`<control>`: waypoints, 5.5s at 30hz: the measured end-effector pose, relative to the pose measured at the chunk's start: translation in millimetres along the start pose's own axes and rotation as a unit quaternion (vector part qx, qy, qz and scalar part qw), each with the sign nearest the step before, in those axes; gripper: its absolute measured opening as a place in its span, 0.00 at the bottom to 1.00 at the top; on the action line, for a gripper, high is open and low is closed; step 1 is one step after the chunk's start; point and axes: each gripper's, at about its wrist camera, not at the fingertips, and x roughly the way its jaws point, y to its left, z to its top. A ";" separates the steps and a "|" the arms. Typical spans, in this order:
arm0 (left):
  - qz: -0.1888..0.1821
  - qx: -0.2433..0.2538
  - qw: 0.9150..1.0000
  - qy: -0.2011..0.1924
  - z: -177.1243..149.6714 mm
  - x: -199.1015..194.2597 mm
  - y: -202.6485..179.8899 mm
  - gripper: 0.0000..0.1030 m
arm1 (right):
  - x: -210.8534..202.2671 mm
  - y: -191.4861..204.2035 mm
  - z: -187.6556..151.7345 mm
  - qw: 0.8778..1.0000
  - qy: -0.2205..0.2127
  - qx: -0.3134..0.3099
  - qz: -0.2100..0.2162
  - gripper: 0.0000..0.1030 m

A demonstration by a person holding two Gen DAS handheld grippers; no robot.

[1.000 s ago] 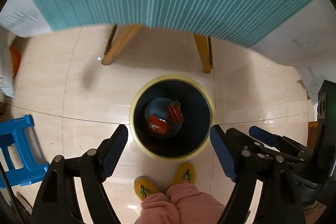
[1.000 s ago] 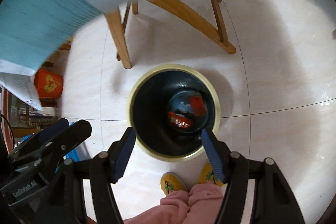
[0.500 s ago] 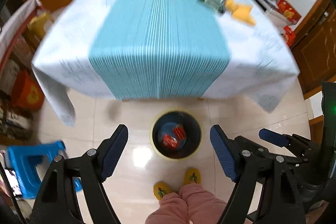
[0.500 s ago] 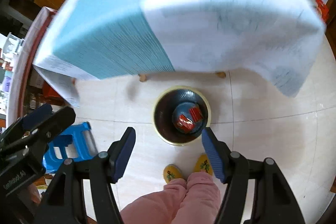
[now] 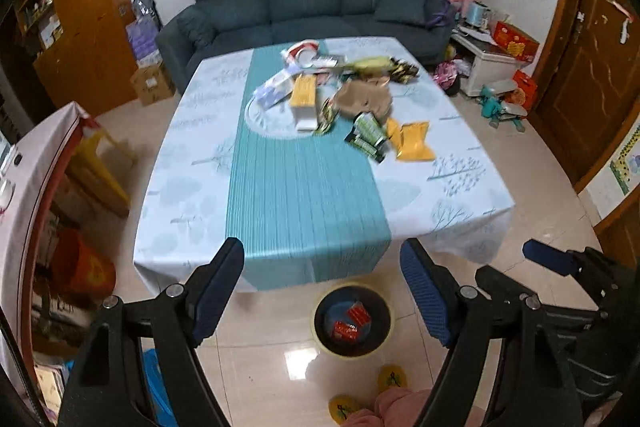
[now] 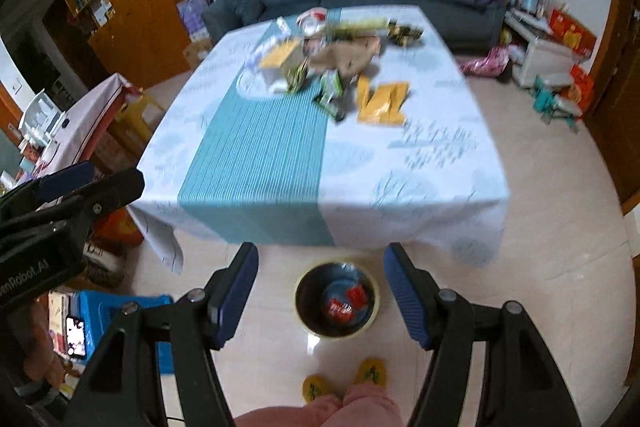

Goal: Collect trash
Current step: 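Raise both tools back toward the table, then grasp the green-black packet with the left tool while the right tool grasps the yellow bag, then carry both packets over the trash bin and open both tools to drop them, then raise both tools back toward the table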

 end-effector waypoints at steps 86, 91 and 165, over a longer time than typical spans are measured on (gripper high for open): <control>-0.014 -0.104 0.984 0.141 -0.8 112.5 21.4 0.11 | 95.3 -5.7 84.5 0.985 0.096 -0.068 0.129 0.17; -0.026 -0.089 0.987 0.135 -41.1 84.7 38.3 0.11 | 70.5 23.2 46.2 0.988 0.085 -0.055 0.119 0.17; 0.005 -0.127 0.983 0.134 -143.1 132.3 26.4 0.81 | 158.2 -27.8 -83.6 0.980 0.156 0.036 0.122 0.51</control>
